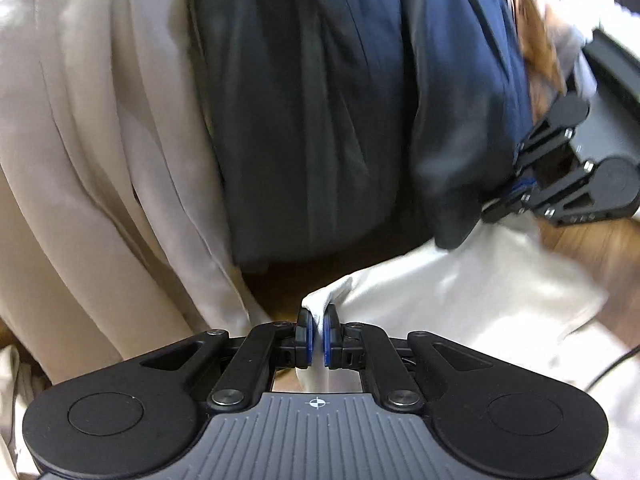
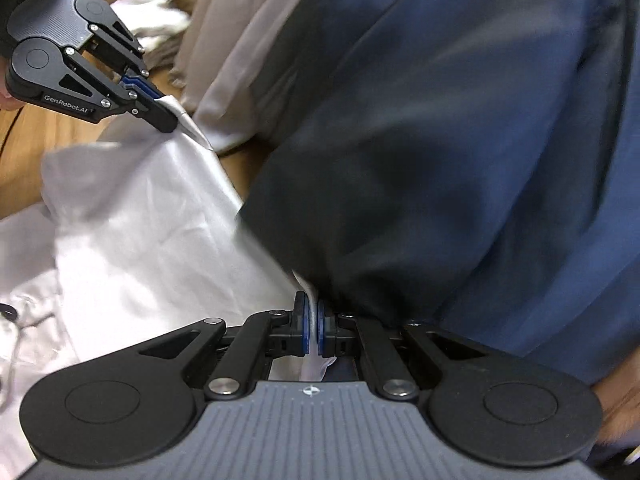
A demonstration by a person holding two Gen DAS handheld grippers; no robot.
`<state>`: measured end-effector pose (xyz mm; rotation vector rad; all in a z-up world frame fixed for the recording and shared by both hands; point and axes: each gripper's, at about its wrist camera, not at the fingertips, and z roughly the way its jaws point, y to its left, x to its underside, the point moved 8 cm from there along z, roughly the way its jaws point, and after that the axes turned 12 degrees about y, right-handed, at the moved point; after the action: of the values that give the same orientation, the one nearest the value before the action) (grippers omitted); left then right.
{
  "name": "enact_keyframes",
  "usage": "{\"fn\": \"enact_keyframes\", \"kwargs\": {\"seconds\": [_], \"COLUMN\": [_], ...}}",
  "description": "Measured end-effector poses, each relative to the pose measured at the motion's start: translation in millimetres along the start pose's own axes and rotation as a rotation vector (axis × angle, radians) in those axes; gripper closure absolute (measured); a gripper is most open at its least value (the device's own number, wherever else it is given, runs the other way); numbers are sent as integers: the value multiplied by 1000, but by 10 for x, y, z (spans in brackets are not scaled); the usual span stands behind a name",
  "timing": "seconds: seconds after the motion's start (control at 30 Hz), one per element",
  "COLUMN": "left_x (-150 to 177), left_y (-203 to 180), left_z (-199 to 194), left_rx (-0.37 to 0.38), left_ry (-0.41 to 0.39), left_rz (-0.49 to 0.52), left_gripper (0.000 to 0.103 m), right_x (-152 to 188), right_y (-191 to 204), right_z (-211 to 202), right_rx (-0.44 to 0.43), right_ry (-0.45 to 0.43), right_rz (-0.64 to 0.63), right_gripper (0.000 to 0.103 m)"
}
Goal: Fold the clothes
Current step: 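Pinch the shirt edge with the left gripper while the right gripper pinches another edge, lift, then open both grippers and lay the shirt back onto the desk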
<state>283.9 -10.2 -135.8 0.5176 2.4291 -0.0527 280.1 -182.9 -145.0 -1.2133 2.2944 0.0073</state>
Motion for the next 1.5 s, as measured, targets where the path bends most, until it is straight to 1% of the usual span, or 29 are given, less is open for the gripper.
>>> {"fn": "enact_keyframes", "kwargs": {"seconds": [0.1, 0.23, 0.3, 0.4, 0.5, 0.63, 0.77, 0.87, 0.93, 1.03, 1.07, 1.13, 1.2, 1.27, 1.33, 1.37, 1.43, 1.5], "left_x": [-65, 32, 148, 382, 644, 1040, 1468, 1725, 1878, 2020, 2026, 2001, 1959, 1868, 1768, 1732, 1724, 1784], "left_y": [32, -89, -212, -449, -706, -1037, -1340, -1430, -1472, -1481, -1459, -1403, -1353, -1292, -1276, -1284, -1334, -1399], "left_z": [-299, -772, -976, -1209, -1345, -1367, -1315, -1222, -1179, -1113, -1135, -1203, -1307, -1384, -1394, -1364, -1231, -1084], "left_rx": [79, 189, 234, 278, 295, 298, 293, 304, 313, 309, 309, 316, 328, 347, 367, 367, 347, 338], "left_ry": [-22, -17, -1, 35, 66, 100, 132, 175, 204, 245, 248, 247, 233, 206, 180, 173, 192, 220], "left_rz": [-7, 46, 80, 143, 203, 318, 458, 489, 481, 461, 443, 400, 326, 235, 132, 97, 65, 56], "left_gripper": [96, 96, 96, 96, 96, 96, 95, 95, 94, 91, 91, 88, 88, 88, 88, 88, 88, 88], "right_x": [-42, 33, 107, 269, 427, 734, 1006, 1228, 1407, 1568, 1610, 1677, 1643, 1579, 1494, 1452, 1423, 1447], "right_y": [-88, -62, 14, 219, 496, 944, 1485, 1862, 2068, 2270, 2300, 2322, 2236, 2137, 2012, 1951, 1875, 1897], "right_z": [-231, -695, -929, -1210, -1387, -1490, -1490, -1468, -1471, -1429, -1443, -1486, -1559, -1659, -1698, -1677, -1552, -1428], "right_rx": [-23, -94, -134, -168, -191, -209, -192, -186, -181, -181, -180, -183, -210, -234, -252, -260, -269, -279], "right_ry": [-38, -102, -126, -130, -120, -99, -57, -18, 4, 50, 59, 72, 67, 46, 21, 16, 25, 42], "right_rz": [21, 38, 34, 10, -9, -32, -127, -209, -247, -273, -272, -252, -186, -101, 1, 54, 123, 144], "right_gripper": [99, 98, 98, 98, 98, 98, 98, 98, 96, 92, 90, 90, 90, 84, 83, 83, 83, 83]}}
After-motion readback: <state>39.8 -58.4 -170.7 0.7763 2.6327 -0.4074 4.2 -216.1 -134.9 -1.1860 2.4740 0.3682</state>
